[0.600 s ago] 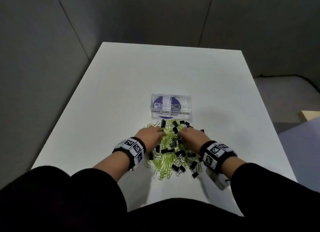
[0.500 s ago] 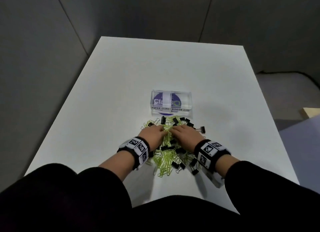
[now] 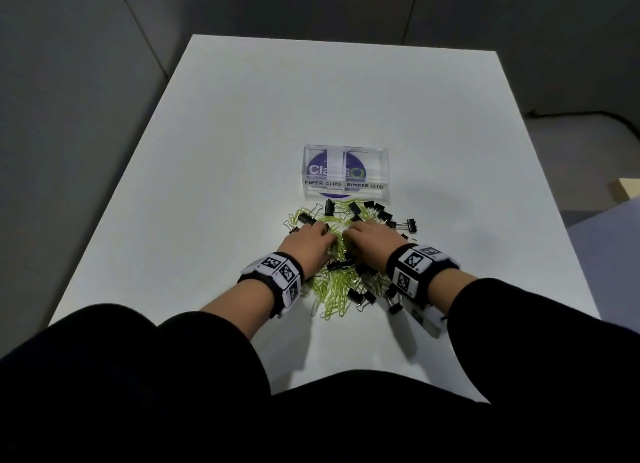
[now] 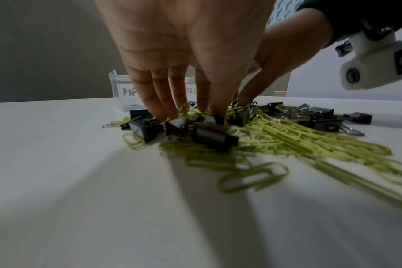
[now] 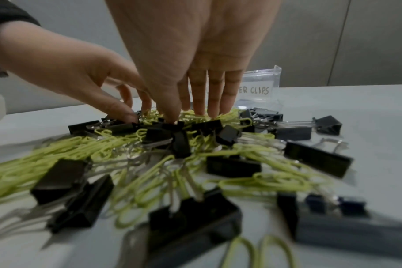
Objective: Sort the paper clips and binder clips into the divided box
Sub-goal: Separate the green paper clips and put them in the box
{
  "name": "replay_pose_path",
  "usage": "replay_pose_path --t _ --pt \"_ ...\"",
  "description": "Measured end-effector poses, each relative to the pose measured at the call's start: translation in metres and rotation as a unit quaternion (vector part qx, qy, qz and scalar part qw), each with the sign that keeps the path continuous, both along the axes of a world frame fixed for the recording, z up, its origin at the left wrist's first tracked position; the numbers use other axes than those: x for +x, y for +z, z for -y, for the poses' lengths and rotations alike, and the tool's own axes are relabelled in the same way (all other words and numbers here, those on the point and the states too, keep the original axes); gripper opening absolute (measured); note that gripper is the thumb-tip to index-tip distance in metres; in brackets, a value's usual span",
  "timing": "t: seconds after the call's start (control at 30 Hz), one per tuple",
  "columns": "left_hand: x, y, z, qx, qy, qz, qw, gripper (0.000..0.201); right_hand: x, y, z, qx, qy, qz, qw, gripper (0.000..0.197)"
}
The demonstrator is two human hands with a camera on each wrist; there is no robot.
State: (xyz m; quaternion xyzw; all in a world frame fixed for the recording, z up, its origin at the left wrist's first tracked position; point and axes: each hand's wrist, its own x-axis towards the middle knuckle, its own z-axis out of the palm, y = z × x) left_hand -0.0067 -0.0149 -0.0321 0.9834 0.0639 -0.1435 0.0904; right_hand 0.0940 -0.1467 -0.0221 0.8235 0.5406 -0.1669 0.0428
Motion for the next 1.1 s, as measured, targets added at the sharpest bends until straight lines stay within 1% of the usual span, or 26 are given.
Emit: replay_pose_path --t 0.1,0.2,0.27,0.33,0.37,0.47,0.67,0.73,0.83,0.9,1.0,1.1 --pt "0.0 0.0 0.004 -0.004 0.008 0.008 1.0 0.037 -0.005 -0.005 0.0 -0.007 -0.02 -0.01 1.0 0.03" --pt "0.0 0.0 0.003 -0.026 0.037 0.019 0.999 0.028 -0.005 -0.007 0.0 0.016 -0.052 -0.033 0.998 0.023" --pt "0.001 0.0 0.003 -0.026 0.034 0.02 0.999 0.027 -0.005 -0.006 0.001 0.029 -0.069 -0.037 0.997 0.024" --pt "0.002 -0.001 0.003 -0.011 0.01 0.025 1.0 0.03 -0.005 -0.006 0.002 0.054 -0.08 -0.034 0.995 0.028" --pt "0.002 -0.001 0.004 -0.013 0.011 0.026 1.0 0.032 -0.005 -0.005 0.003 0.057 -0.088 -0.039 0.994 0.031" --pt "0.004 -0.002 0.003 -0.029 0.031 0.022 0.999 0.032 -0.003 -0.006 0.0 0.028 -0.117 -0.065 0.991 0.037" --pt "0.01 -0.003 -0.002 -0.033 0.033 0.013 0.999 0.022 0.001 -0.003 -0.007 0.014 -0.145 -0.087 0.985 0.029" --pt "0.011 -0.002 -0.004 -0.04 0.031 0.019 0.999 0.024 0.004 -0.001 -0.008 0.013 -0.146 -0.092 0.985 0.029" --pt "0.016 -0.002 -0.005 -0.047 0.038 0.02 0.998 0.036 0.007 0.0 -0.011 0.016 -0.147 -0.094 0.985 0.033" --pt "0.021 -0.002 -0.004 -0.043 0.055 -0.001 0.998 0.041 0.008 0.0 -0.013 0.017 -0.152 -0.095 0.984 0.034" --pt "0.028 -0.003 -0.001 -0.051 0.077 -0.011 0.996 0.028 0.007 -0.001 -0.016 0.014 -0.159 -0.1 0.982 0.028" --pt "0.03 -0.001 -0.001 -0.072 0.09 -0.015 0.993 0.022 0.004 -0.003 -0.019 0.017 -0.174 -0.095 0.98 0.025"
